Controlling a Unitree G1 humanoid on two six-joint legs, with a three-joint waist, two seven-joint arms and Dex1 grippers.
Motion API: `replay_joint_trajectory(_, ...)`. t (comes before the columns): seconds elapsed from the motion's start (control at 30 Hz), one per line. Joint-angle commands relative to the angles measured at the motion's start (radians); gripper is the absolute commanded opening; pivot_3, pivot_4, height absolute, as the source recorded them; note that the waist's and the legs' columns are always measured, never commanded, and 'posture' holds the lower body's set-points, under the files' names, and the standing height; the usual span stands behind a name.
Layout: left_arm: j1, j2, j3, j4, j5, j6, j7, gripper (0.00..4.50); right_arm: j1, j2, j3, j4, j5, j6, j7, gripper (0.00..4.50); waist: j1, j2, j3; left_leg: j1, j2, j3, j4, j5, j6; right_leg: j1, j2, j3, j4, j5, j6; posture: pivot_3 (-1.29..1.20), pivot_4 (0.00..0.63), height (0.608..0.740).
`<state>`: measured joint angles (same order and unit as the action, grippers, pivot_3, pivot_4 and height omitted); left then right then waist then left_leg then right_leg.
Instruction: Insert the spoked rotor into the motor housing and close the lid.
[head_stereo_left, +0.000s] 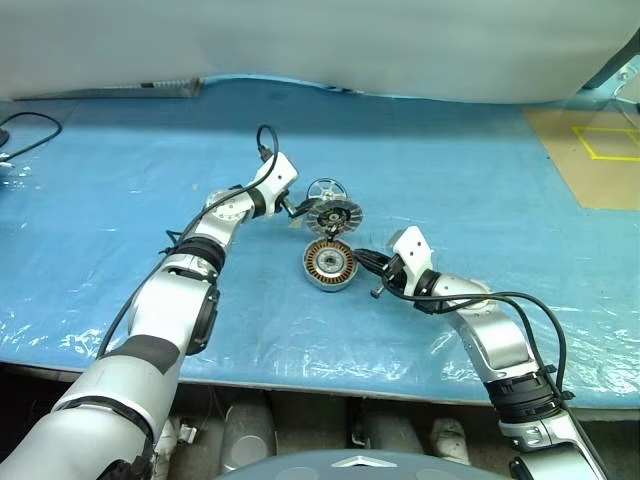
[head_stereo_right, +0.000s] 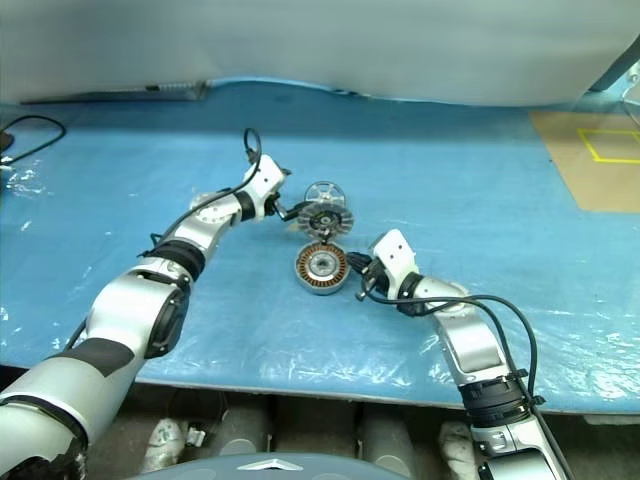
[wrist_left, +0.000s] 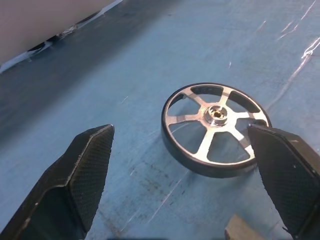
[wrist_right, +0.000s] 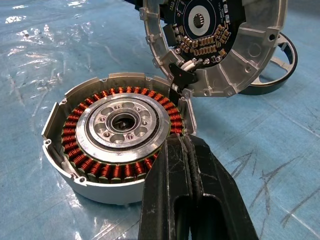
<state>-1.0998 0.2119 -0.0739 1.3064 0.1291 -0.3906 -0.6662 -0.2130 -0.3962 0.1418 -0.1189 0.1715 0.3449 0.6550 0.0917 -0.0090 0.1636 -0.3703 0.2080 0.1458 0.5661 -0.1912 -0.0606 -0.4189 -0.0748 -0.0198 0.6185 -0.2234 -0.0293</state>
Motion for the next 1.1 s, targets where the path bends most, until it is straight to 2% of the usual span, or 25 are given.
replay_joint_trajectory(0.03, -0.037, -0.014, -0.003, -0.003, 0.016, -0.003, 0.016, 4.5, 0.007, -0.006, -0.016, -0.046, 0.006, 0.002, -0.009, 0.01, 0.002, 0.0, 0.0, 0.0, 0.0, 0.0, 0.0, 0.0, 0.0, 0.0, 0.0, 0.0, 0.0, 0.0, 0.0, 0.0, 0.15, 0.74)
replay_joint_trajectory(0.6, -0.045, -0.081, -0.058, 0.029, 0.133, 0.053, 0.126, 4.5, 0.002, 0.0, -0.011, -0.043, 0.002, 0.001, -0.026, 0.01, 0.004, 0.0, 0.0, 0.0, 0.0, 0.0, 0.0, 0.0, 0.0, 0.0, 0.0, 0.0, -0.001, 0.0, 0.0, 0.0, 0.15, 0.74)
replay_joint_trajectory(1.1, -0.024, -0.087, -0.063, 0.036, 0.158, 0.087, 0.127, 4.5, 0.012, 0.001, -0.009, -0.05, 0.004, 0.003, -0.043, 0.01, 0.004, 0.0, 0.0, -0.002, 0.0, 0.0, -0.003, 0.0, 0.0, 0.0, 0.0, -0.001, -0.006, 0.001, 0.001, 0.0, 0.15, 0.74)
